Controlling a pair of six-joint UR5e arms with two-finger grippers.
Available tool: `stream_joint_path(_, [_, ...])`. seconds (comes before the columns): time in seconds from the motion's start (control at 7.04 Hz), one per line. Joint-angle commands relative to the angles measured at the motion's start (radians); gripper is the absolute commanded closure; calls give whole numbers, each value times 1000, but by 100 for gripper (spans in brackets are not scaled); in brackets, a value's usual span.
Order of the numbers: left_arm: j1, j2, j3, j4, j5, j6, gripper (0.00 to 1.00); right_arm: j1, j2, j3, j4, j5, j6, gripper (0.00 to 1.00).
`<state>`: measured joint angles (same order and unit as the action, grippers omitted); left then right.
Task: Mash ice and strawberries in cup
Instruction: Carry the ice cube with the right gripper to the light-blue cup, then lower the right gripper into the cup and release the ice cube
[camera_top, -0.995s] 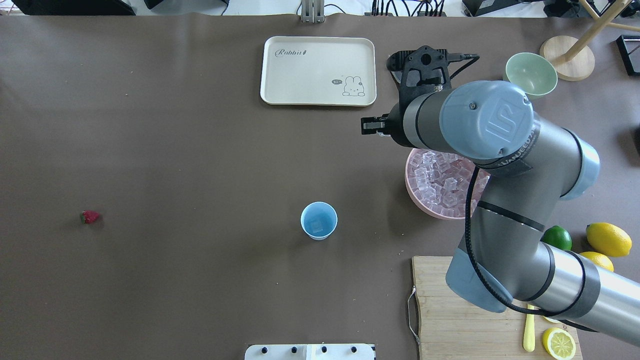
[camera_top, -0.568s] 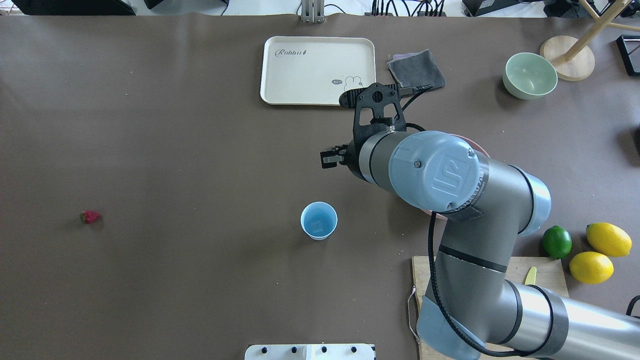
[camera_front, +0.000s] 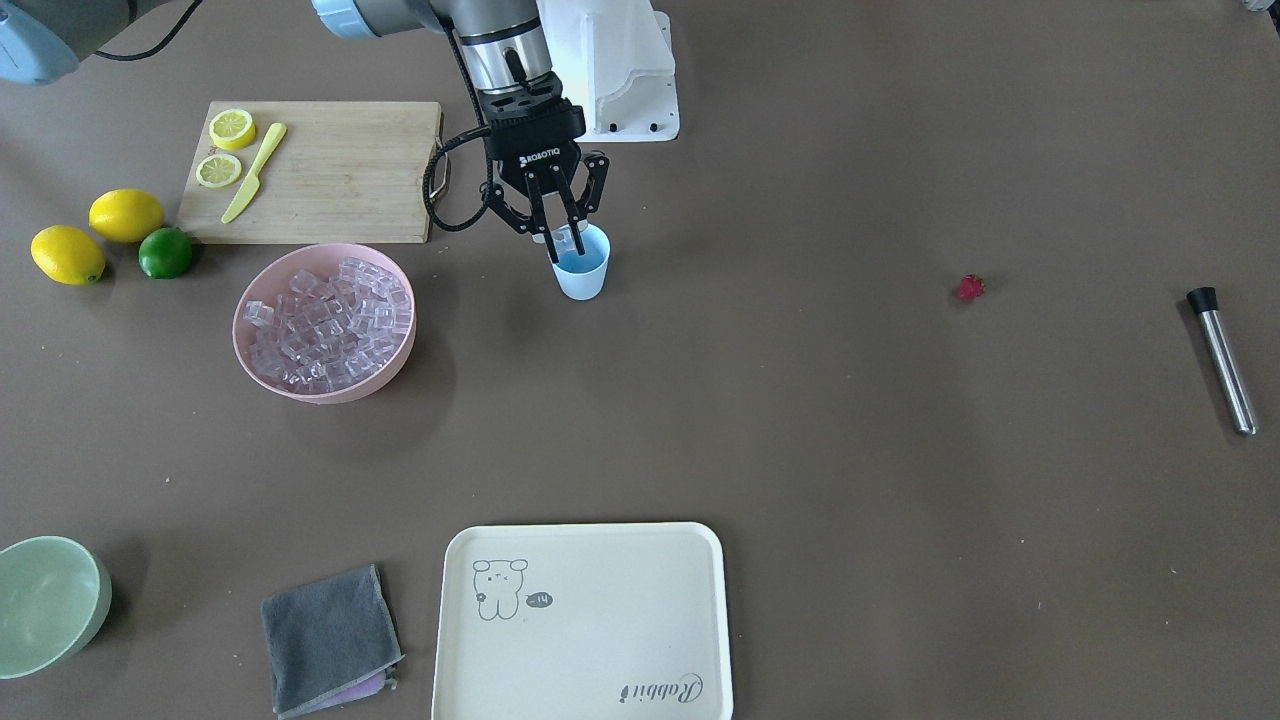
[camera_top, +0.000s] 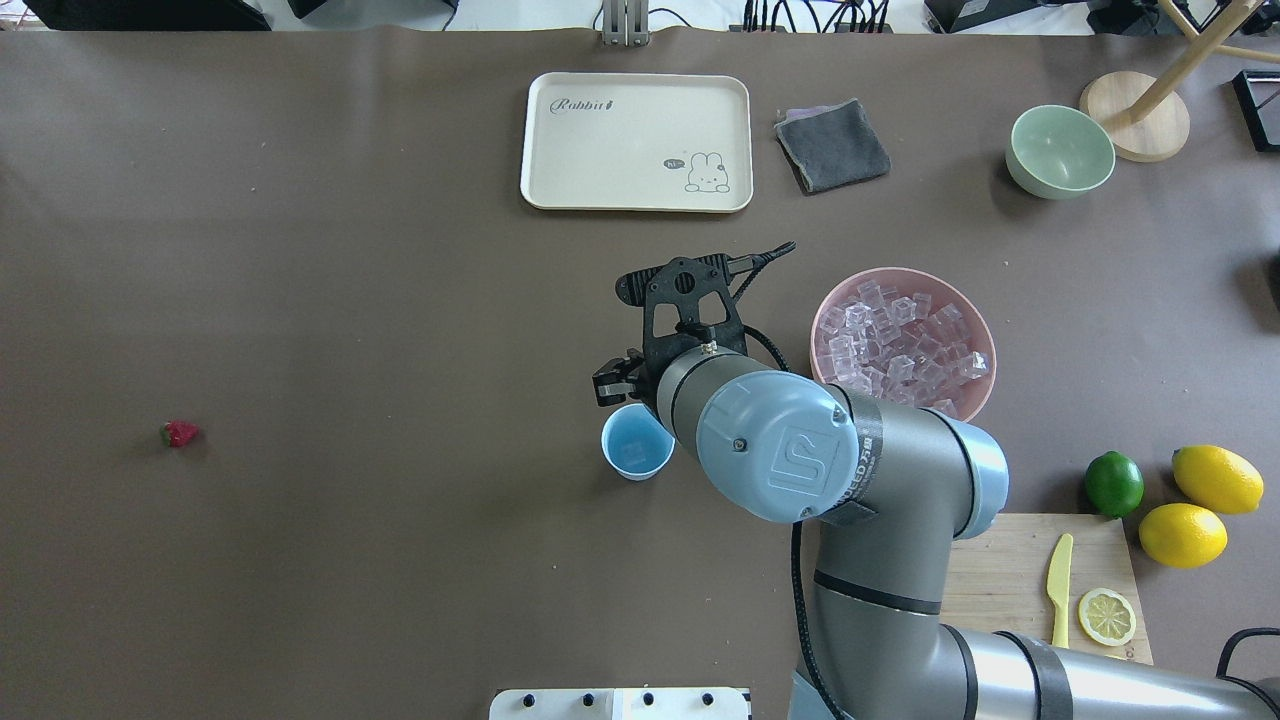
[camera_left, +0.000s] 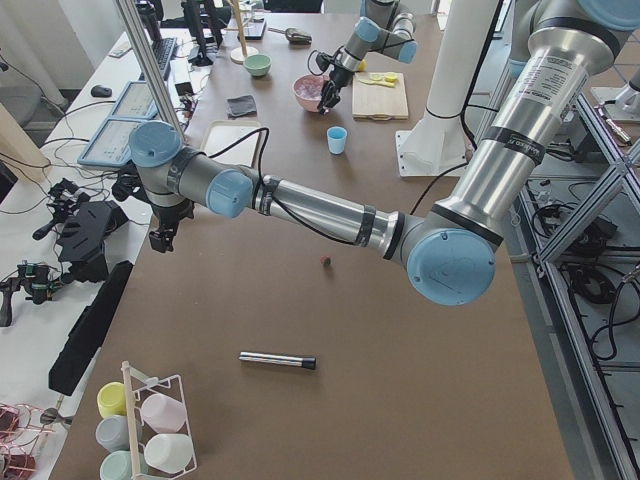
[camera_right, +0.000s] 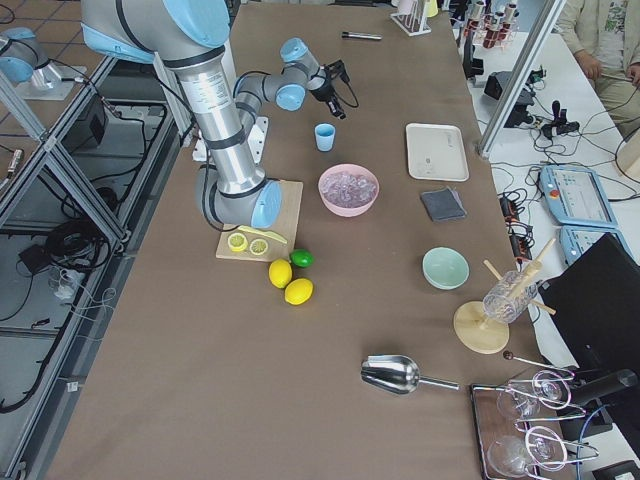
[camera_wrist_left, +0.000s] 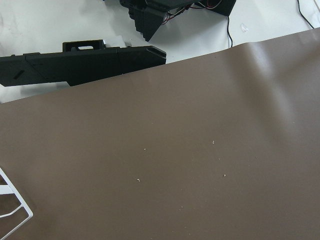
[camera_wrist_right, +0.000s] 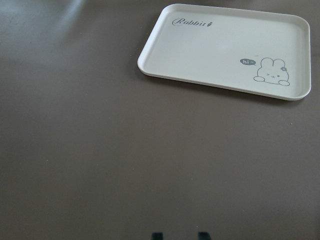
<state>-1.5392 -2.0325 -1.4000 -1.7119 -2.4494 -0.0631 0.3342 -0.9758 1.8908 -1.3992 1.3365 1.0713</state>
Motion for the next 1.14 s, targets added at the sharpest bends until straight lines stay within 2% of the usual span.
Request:
stream_joint_path(0.0, [1,0,1,0,1,0,2,-20,-4,-47,55,-5,-1,100])
stream_joint_path(0.71, [-1,2,1,-2,1,2,2,-67,-15,-47,57,-13,-1,100])
stream_joint_path(0.85, [-2,2,1,-2,1,2,2,-72,-14,-45,59,-14,-2,85])
stream_joint_path(0.99, [-2,9,1,-2,0,2,2,-72,-12,-44,59,-14,-14,35])
